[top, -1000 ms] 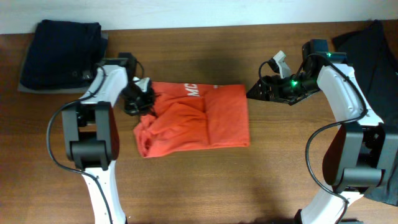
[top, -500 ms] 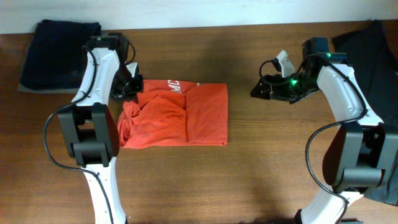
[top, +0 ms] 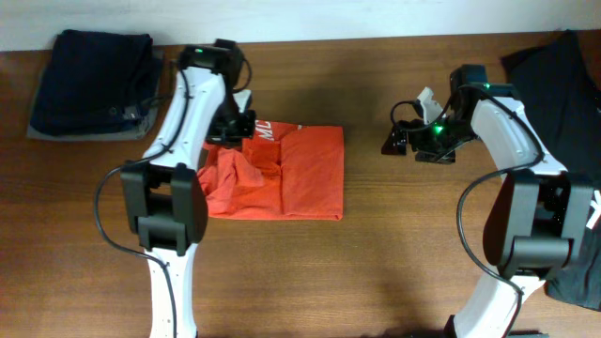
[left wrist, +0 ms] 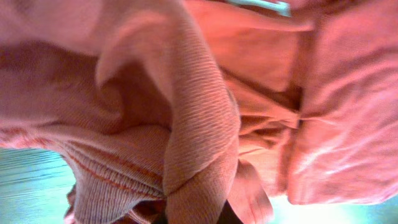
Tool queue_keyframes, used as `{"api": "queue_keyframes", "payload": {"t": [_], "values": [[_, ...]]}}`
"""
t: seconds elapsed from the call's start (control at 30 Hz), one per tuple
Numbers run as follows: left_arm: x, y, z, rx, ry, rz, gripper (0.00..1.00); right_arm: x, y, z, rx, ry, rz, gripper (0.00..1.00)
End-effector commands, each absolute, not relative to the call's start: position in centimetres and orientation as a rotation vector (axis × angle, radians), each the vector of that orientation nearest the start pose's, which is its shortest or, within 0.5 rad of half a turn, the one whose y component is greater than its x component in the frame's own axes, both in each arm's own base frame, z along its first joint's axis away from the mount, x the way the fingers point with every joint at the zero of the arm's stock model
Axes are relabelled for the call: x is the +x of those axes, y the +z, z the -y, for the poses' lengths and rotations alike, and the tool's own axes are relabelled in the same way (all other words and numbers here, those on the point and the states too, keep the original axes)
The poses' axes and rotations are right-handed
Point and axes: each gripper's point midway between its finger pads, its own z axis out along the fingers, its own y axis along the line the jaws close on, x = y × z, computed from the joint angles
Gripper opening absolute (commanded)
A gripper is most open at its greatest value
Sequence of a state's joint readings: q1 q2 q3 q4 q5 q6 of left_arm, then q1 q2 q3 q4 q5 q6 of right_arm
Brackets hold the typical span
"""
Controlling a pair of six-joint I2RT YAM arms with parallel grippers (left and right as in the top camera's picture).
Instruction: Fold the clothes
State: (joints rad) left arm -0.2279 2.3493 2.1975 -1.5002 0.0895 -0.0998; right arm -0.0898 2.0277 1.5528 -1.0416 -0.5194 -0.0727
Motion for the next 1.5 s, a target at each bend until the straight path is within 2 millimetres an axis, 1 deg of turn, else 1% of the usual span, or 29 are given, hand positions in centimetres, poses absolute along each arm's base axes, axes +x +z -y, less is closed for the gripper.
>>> {"api": "queue_keyframes", "payload": {"t": [0.0,0.17,0.23,0.3,0.43,0.47,0.5,0.53,0.6,0.67,0.77,0.83,0.97,1.03,1.2,1.47], "values": [[42.0,8.3,13.3,0.222,-0.106,-3.214,0.01,39.6,5.2,-5.0,0.055,0.768,-2.999,0.99],[41.2,8.4,16.0,0.305,-0.103,-3.204,0.01,39.3,3.9,-6.0,0.028,0.780,-3.034,0.99],[41.0,8.7,16.6,0.302,-0.103,-3.200,0.01,39.1,3.6,-6.8,0.008,0.784,-3.047,0.99],[41.1,9.5,17.6,0.319,-0.110,-3.176,0.00,39.0,3.0,-7.9,-0.009,0.777,-3.065,1.00],[41.3,11.2,18.7,0.351,-0.124,-3.138,0.01,38.9,1.4,-9.1,0.025,0.675,-3.119,0.92],[41.3,11.6,18.9,0.356,-0.129,-3.127,0.01,38.9,1.1,-9.5,0.029,0.657,-3.128,0.88],[41.4,12.0,19.1,0.361,-0.133,-3.117,0.01,38.9,0.8,-9.9,0.033,0.648,-3.136,0.81],[41.5,12.3,19.4,0.355,-0.137,-3.108,0.01,38.9,0.6,-10.3,0.026,0.646,-3.136,0.71],[41.5,12.7,20.0,0.353,-0.145,-3.095,0.01,39.0,0.4,-11.0,0.035,0.639,-3.138,0.61],[41.2,12.7,20.6,0.374,-0.146,-3.091,0.01,39.1,0.3,-11.3,0.053,0.639,-3.135,0.50],[40.7,12.7,21.7,0.408,-0.147,-3.086,0.01,39.3,0.2,-11.5,0.093,0.641,-3.132,0.30],[40.5,12.7,22.4,0.433,-0.151,-3.078,0.00,39.2,0.1,-11.6,0.092,0.645,-3.134,0.22],[40.1,12.8,24.0,0.474,-0.159,-3.058,0.01,39.0,-0.4,-11.7,0.096,0.649,-3.150,0.19],[39.8,12.8,24.9,0.473,-0.168,-3.049,0.01,38.8,-0.9,-11.8,0.112,0.650,-3.165,0.16],[39.3,12.8,26.6,0.502,-0.181,-3.026,0.01,38.5,-1.8,-12.3,0.116,0.650,-3.189,0.16],[39.0,13.0,29.5,0.573,-0.217,-2.962,0.04,38.2,-1.8,-13.8,0.071,0.690,-3.188,0.16]]}}
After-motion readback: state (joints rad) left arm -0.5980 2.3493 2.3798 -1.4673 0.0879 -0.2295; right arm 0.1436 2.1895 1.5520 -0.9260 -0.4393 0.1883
